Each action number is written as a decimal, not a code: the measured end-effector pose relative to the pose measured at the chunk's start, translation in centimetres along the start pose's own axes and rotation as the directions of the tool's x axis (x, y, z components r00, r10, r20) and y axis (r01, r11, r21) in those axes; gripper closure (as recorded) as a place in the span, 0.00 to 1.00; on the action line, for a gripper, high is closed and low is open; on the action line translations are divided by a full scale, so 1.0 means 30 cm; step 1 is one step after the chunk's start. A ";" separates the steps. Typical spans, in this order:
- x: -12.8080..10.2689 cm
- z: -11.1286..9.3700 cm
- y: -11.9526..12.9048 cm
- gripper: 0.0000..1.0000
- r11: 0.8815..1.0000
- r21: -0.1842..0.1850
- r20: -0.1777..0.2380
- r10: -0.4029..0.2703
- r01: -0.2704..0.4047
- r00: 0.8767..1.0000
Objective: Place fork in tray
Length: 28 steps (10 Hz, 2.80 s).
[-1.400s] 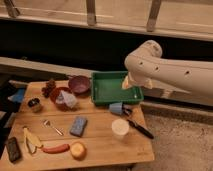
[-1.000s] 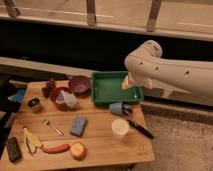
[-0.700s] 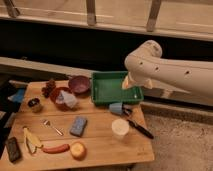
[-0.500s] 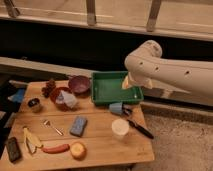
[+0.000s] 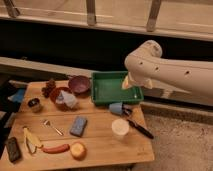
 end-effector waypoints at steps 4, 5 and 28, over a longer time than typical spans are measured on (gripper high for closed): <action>0.000 0.000 0.000 0.20 1.000 0.000 0.000 0.000 0.000 1.000; 0.001 0.001 0.000 0.20 1.000 0.001 0.001 -0.002 0.002 1.000; 0.297 -0.075 1.093 0.20 0.711 -0.261 0.092 -0.655 0.653 0.750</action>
